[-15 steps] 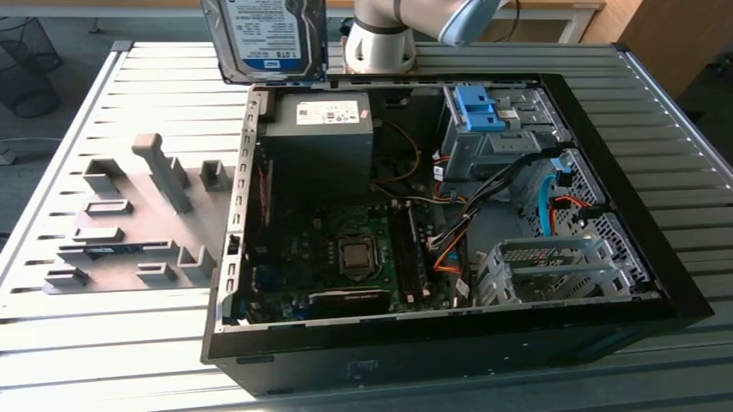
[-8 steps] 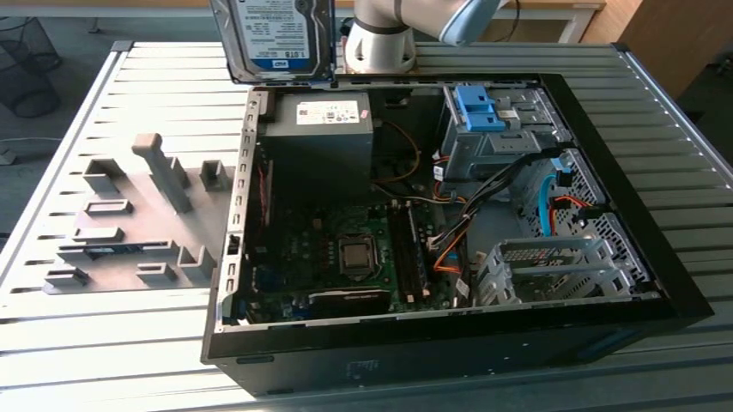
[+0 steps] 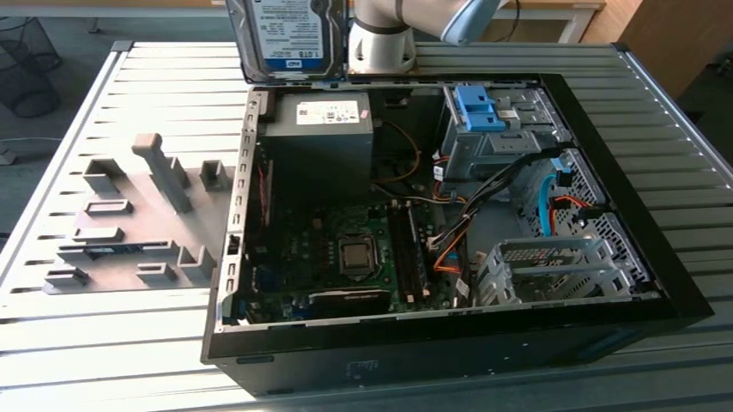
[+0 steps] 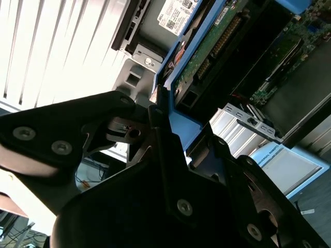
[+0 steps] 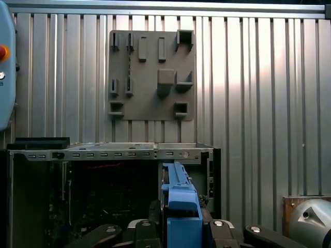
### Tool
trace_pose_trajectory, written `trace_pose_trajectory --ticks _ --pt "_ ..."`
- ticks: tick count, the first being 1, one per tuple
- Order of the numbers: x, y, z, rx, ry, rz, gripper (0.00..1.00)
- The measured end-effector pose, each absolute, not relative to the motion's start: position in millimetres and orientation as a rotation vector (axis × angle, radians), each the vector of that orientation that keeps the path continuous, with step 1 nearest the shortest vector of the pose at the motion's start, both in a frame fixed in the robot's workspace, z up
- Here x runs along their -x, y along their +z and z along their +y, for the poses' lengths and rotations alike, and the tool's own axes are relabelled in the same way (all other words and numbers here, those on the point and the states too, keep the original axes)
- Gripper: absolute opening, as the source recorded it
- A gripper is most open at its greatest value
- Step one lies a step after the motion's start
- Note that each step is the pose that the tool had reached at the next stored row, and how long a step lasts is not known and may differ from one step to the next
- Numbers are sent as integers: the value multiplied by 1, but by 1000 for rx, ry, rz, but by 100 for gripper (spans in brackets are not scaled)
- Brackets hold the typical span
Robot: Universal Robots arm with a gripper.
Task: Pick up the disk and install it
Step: 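Pick up the disk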
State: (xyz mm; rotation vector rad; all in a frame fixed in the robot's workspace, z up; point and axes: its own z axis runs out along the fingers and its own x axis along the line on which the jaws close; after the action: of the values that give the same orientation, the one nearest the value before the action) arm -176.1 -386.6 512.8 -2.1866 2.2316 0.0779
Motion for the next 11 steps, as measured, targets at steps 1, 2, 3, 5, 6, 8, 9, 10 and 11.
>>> trace_pose_trajectory --ticks 1,2,3,5,6,8,9,10,11 --pt "173 513 -387 2187 78 2232 36" --pt "171 513 -387 2187 78 2232 36" --pt "168 513 -387 2187 78 2232 36" --pt "164 513 -387 2187 78 2232 36" --pt "161 513 -387 2187 78 2232 36" --pt "156 513 -387 2187 78 2232 36" --pt "153 513 -387 2187 78 2232 36" --pt "149 513 -387 2187 78 2232 36" --pt "146 513 -387 2187 78 2232 36"
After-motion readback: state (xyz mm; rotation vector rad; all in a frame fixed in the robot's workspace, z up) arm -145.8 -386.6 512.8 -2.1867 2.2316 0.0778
